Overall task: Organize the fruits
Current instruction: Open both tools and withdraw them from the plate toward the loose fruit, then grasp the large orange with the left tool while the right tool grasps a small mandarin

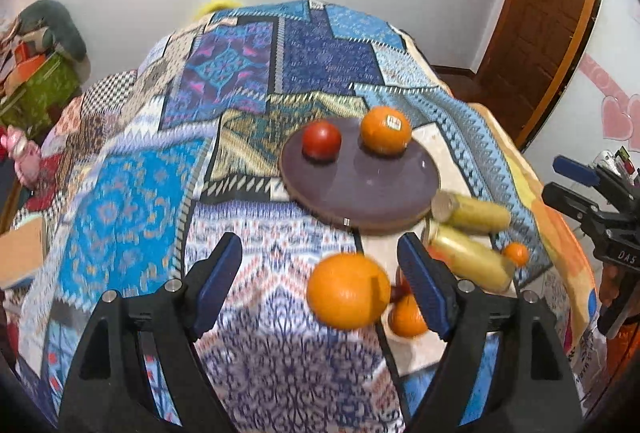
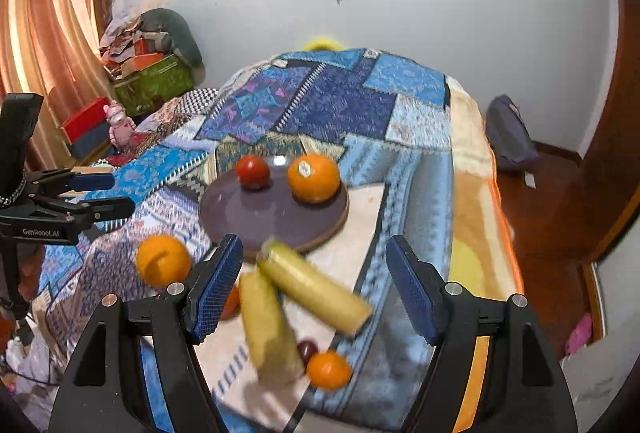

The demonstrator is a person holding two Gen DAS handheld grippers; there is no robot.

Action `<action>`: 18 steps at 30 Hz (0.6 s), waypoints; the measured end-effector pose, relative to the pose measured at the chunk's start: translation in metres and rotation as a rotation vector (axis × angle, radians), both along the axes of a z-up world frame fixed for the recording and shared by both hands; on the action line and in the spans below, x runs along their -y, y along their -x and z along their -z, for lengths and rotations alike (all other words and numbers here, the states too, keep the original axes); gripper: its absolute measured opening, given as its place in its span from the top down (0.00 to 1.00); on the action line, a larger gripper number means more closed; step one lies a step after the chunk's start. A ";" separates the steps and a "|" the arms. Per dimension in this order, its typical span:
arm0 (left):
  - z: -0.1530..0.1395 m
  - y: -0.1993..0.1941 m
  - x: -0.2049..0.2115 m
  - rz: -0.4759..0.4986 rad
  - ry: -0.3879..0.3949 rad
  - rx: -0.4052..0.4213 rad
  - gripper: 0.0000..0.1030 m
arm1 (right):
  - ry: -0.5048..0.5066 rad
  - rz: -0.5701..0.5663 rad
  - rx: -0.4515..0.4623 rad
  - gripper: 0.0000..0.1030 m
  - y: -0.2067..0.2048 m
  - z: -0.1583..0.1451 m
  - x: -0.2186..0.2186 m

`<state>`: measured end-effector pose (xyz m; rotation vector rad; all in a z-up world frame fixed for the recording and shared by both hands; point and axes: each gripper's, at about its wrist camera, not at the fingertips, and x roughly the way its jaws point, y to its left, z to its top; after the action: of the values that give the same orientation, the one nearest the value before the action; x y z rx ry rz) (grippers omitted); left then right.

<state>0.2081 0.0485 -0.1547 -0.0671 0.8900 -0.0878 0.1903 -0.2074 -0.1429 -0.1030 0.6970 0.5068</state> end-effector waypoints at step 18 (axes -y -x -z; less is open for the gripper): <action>0.051 0.012 0.013 -0.030 0.040 -0.091 0.22 | -0.031 0.131 -0.224 0.53 0.023 0.081 0.038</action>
<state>0.1963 0.0357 -0.2060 -0.1219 0.9777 -0.0751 0.1675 -0.2452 -0.2235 0.0294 0.9083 0.4063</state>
